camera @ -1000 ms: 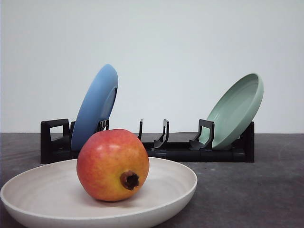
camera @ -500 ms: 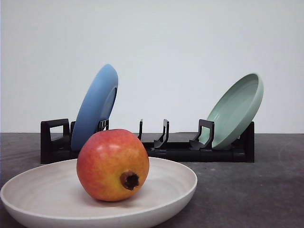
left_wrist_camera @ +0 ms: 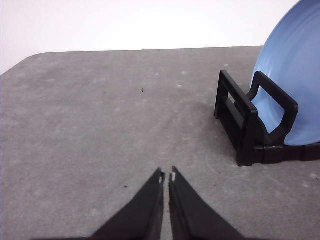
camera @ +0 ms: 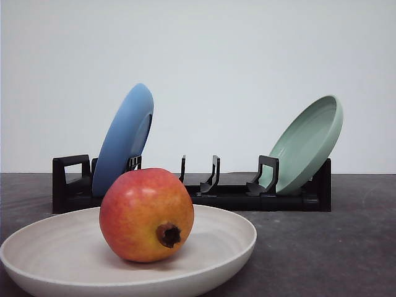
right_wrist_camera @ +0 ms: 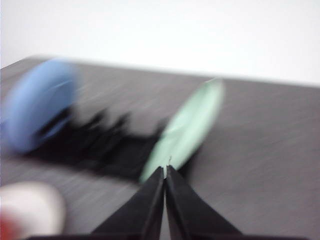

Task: Place pomegranate in white plate

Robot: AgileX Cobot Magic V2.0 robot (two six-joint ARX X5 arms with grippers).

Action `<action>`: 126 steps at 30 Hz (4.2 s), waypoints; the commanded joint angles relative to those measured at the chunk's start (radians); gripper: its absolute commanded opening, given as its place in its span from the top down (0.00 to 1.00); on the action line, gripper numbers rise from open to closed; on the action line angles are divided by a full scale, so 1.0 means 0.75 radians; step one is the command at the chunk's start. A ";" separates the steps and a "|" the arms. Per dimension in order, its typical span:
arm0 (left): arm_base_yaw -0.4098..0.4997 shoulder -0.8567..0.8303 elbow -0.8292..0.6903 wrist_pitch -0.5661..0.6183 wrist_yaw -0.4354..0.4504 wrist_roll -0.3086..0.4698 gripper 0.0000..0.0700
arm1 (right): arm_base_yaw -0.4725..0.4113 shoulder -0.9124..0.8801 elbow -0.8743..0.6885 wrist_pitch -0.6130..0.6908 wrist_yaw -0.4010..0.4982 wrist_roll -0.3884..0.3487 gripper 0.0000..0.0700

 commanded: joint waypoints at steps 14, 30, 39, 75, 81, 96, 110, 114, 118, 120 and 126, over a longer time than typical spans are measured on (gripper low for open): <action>0.000 -0.003 -0.013 -0.003 0.001 -0.004 1.00 | -0.424 -0.209 -0.631 0.520 0.005 -0.103 1.00; 0.000 -0.003 -0.013 -0.003 0.001 -0.004 1.00 | -0.424 -0.345 -0.675 0.301 0.018 -0.189 1.00; 0.000 -0.003 -0.013 -0.003 0.001 -0.004 1.00 | -0.424 -0.345 -0.675 0.320 0.022 -0.193 1.00; 0.000 -0.003 -0.013 -0.003 0.001 -0.004 1.00 | -0.424 -0.345 -0.675 0.330 0.022 -0.194 1.00; 0.000 -0.003 -0.013 -0.003 0.001 -0.004 1.00 | -0.424 -0.345 -0.675 0.330 0.022 -0.194 1.00; 0.000 -0.003 -0.013 -0.003 0.001 -0.004 1.00 | -0.424 -0.345 -0.675 0.330 0.022 -0.194 1.00; 0.000 -0.003 -0.013 -0.003 0.001 -0.004 1.00 | -0.424 -0.345 -0.675 0.330 0.021 -0.194 1.00; 0.000 -0.003 -0.013 -0.003 0.001 -0.004 1.00 | -0.424 -0.345 -0.675 0.330 0.022 -0.194 1.00; 0.000 -0.003 -0.013 -0.003 0.001 -0.004 1.00 | -0.424 -0.345 -0.675 0.330 0.022 -0.194 1.00; 0.000 -0.003 -0.013 -0.003 0.001 -0.004 1.00 | -0.424 -0.345 -0.675 0.330 0.022 -0.194 1.00; 0.000 -0.003 -0.013 -0.003 0.001 -0.004 1.00 | -0.424 -0.345 -0.675 0.330 0.021 -0.194 1.00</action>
